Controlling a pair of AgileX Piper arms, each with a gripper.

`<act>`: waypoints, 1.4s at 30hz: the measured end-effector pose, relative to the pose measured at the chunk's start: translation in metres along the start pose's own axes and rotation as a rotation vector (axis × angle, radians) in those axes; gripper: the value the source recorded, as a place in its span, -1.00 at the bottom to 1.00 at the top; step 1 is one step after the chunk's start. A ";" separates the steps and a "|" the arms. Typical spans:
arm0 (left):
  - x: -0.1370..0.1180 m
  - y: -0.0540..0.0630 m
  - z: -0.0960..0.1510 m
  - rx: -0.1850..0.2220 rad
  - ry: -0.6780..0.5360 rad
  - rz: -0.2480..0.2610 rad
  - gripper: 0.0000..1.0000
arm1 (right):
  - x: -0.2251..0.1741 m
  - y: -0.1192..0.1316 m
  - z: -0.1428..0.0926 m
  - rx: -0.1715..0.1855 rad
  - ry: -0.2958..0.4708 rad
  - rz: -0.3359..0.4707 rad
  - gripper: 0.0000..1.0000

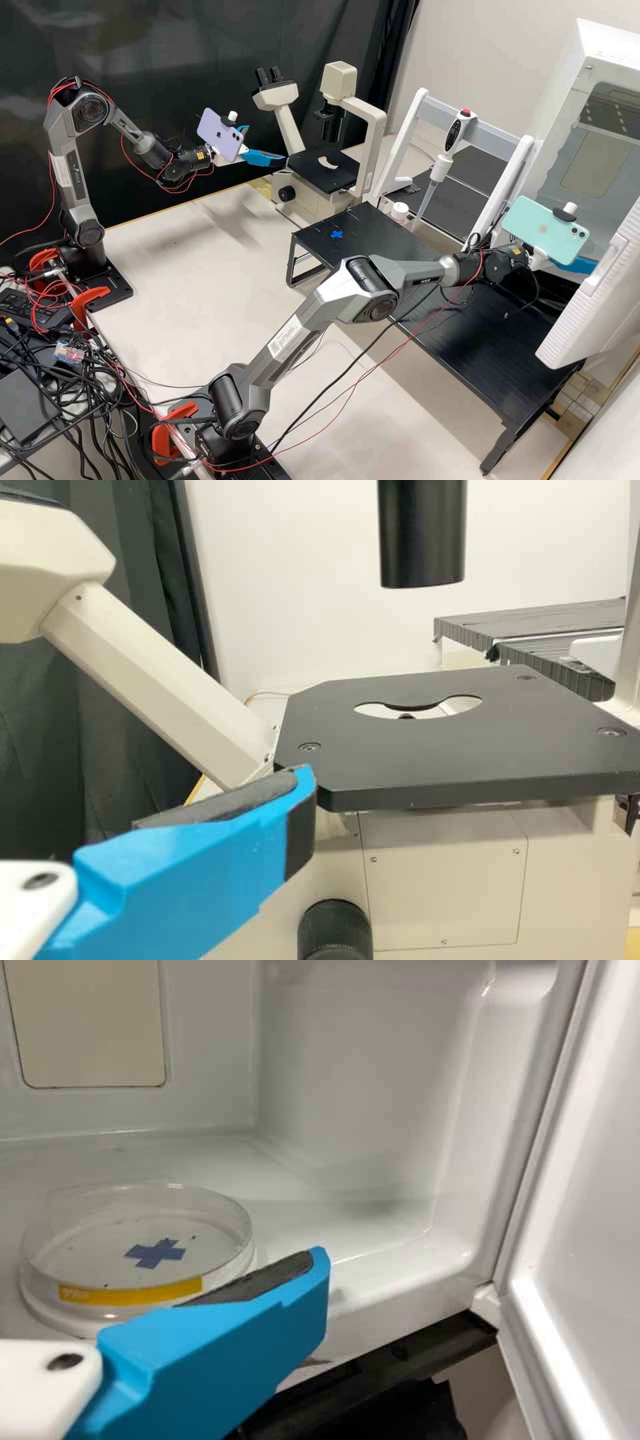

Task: Move the petri dish to the microscope

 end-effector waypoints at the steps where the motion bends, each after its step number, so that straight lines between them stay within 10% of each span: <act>1: 0.000 0.000 0.000 0.000 0.000 0.000 1.00 | -0.001 0.002 -0.001 0.000 0.002 0.004 1.00; 40: 0.000 0.000 0.000 0.000 0.000 0.000 1.00 | 0.021 -0.007 -0.002 -0.005 -0.012 0.023 1.00; 41: 0.000 0.000 0.000 0.000 0.000 0.000 1.00 | 0.021 -0.007 -0.002 -0.005 -0.015 0.022 -1.00; 42: 0.000 0.000 0.000 0.000 0.000 0.000 1.00 | 0.021 -0.006 -0.002 -0.005 -0.013 0.024 -1.00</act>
